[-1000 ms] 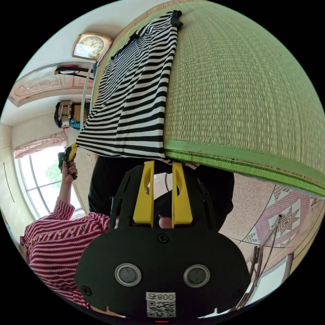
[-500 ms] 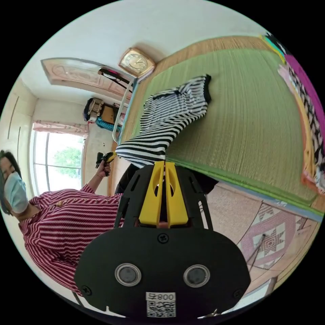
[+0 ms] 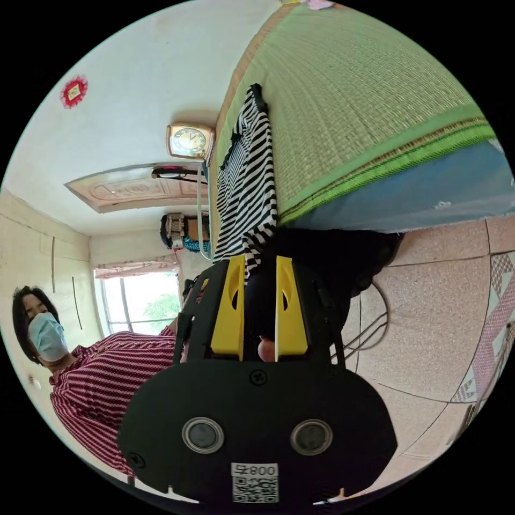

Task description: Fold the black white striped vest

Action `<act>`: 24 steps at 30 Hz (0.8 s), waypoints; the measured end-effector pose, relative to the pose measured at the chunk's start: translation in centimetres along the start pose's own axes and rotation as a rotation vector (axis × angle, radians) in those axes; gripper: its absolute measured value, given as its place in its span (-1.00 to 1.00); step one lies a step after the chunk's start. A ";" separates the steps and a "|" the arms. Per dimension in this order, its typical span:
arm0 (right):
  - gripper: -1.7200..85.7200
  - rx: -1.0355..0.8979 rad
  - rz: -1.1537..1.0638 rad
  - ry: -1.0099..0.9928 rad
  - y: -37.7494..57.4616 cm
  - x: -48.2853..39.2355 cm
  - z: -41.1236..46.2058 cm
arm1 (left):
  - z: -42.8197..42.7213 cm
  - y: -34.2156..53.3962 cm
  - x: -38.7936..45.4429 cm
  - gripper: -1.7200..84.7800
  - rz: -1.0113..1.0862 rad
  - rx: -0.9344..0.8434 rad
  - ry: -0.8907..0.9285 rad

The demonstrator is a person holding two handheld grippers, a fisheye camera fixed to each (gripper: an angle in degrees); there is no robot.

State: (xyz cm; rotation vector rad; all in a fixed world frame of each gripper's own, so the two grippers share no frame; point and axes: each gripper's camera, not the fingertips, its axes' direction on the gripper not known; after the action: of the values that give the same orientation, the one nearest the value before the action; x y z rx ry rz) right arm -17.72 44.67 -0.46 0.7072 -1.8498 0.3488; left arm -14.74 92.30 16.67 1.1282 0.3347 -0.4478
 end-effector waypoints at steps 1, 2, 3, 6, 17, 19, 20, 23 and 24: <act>-0.74 -0.011 -0.027 0.018 -0.7 -1.0 0.6 | 0.0 0.2 0.0 -0.95 0.002 0.000 -0.001; -0.73 -0.023 -0.038 0.033 -1.1 -1.5 1.0 | 0.0 0.3 -0.1 -0.95 0.003 0.001 0.000; -0.73 -0.050 -0.056 0.067 -1.9 -2.2 1.9 | 0.0 0.4 -0.1 -0.95 0.004 0.002 0.002; -0.75 -0.106 -0.080 0.069 -3.7 -3.1 4.0 | 0.2 1.1 -0.3 -0.95 0.006 0.003 0.008; -0.92 -0.029 -0.148 0.012 -14.0 -9.8 -3.4 | 1.2 -5.5 5.7 -0.95 0.120 0.079 0.197; -0.93 0.043 -0.251 0.036 -20.3 -17.3 -8.8 | 0.7 -9.3 10.7 -0.95 0.209 0.112 0.248; -0.93 0.061 -0.279 0.047 -21.8 -19.6 -10.1 | -0.1 -11.6 14.9 -0.95 0.280 0.148 0.274; -0.93 0.169 -0.434 0.073 -28.0 -32.7 -17.2 | -3.5 -15.5 26.6 -0.95 0.490 0.241 0.309; -0.93 0.220 -0.499 0.084 -29.4 -38.1 -19.9 | -4.3 -15.8 28.9 -0.95 0.533 0.260 0.313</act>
State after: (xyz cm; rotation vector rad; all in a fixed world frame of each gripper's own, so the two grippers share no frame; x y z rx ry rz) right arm 24.79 44.24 -30.56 1.2517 -1.5048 0.2503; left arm 2.09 85.64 -11.19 1.4871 0.2362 0.1646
